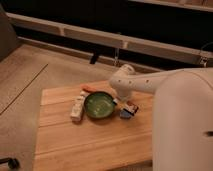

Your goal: Place the eraser on the white sponge

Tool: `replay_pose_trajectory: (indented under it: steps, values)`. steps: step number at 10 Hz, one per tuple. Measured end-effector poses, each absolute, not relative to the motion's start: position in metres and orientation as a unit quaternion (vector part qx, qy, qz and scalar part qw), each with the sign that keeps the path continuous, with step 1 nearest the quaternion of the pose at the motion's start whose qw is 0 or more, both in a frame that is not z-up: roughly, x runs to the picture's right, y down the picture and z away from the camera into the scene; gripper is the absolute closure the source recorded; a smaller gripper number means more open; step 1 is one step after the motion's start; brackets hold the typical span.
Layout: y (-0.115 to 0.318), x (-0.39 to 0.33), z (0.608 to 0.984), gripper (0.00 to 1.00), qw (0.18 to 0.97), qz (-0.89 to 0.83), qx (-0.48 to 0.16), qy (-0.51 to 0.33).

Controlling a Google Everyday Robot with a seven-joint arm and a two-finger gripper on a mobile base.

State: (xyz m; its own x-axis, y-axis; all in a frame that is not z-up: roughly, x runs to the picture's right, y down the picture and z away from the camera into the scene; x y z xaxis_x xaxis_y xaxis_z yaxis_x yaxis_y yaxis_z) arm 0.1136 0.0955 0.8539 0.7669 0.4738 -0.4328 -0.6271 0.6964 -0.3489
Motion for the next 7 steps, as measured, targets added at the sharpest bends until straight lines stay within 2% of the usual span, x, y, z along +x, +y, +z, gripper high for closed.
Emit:
replay_pose_trajectory:
  steps: [4, 5, 7]
  values:
    - [0.102, 0.126, 0.845, 0.39, 0.905, 0.301, -0.25, 0.169]
    - [0.101, 0.135, 0.84, 0.34, 0.903, 0.305, -0.245, 0.177]
    - [0.098, 0.143, 0.836, 0.34, 0.902, 0.309, -0.238, 0.184]
